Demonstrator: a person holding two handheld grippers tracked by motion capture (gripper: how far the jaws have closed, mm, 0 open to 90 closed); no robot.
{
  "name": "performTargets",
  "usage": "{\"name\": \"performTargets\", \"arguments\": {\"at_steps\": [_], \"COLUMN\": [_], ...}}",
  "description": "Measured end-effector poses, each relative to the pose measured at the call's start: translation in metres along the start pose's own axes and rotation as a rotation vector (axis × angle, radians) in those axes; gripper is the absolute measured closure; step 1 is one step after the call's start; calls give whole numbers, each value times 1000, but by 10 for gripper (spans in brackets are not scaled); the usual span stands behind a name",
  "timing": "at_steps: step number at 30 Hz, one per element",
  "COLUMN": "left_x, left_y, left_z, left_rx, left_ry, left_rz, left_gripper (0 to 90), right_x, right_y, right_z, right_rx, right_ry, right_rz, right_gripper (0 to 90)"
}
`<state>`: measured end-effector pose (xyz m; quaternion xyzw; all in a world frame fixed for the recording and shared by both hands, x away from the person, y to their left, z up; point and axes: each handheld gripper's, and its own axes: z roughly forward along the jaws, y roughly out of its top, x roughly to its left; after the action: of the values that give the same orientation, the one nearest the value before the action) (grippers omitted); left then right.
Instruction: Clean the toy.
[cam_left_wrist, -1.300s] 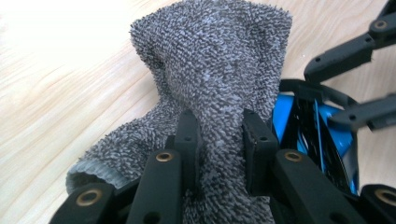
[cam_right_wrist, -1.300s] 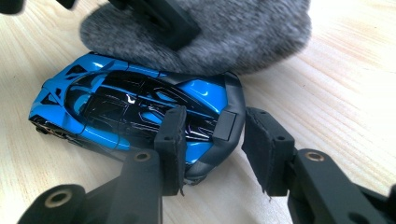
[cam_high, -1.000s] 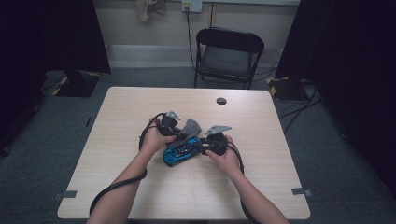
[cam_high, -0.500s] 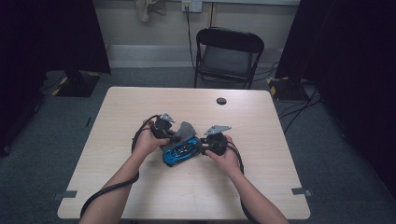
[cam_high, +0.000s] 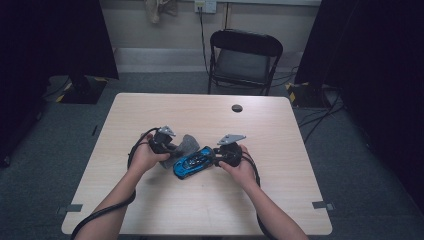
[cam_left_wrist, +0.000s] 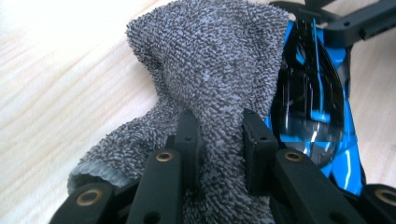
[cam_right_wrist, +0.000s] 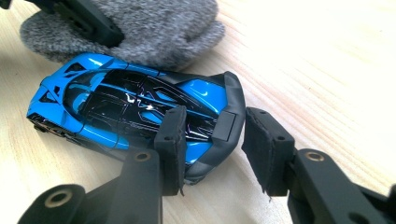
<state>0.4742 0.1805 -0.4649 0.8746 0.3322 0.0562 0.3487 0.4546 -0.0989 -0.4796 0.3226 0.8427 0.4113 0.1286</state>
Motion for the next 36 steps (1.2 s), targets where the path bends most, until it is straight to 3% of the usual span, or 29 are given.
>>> {"name": "performTargets", "arguments": {"at_steps": [9, 14, 18, 20, 24, 28, 36], "left_x": [1, 2, 0, -2, -6, -8, -5], "left_y": [-5, 9, 25, 32, 42, 43, 33], "left_z": [-8, -4, 6, 13, 27, 37, 29], "left_rx": [5, -27, -63, -48, -36, -22, 2], "left_ry": [6, 28, 15, -5, -3, 5, 3], "left_rz": [-4, -12, -10, -1, 9, -10, 3], "left_gripper": [717, 714, 711, 711, 711, 712, 714], "right_x": [3, 3, 3, 3, 2, 2, 2], "right_y": [1, 1, 2, 1, 0, 0, 0], "right_z": [2, 2, 2, 2, 2, 2, 2], "right_rx": [0, 2, 3, 0, -3, -6, -7], "right_ry": [7, 8, 8, 8, 12, 10, 10], "right_rz": [-3, -4, -6, -5, 0, 0, 2], "right_gripper": [596, 596, 597, 597, 596, 597, 596]}}
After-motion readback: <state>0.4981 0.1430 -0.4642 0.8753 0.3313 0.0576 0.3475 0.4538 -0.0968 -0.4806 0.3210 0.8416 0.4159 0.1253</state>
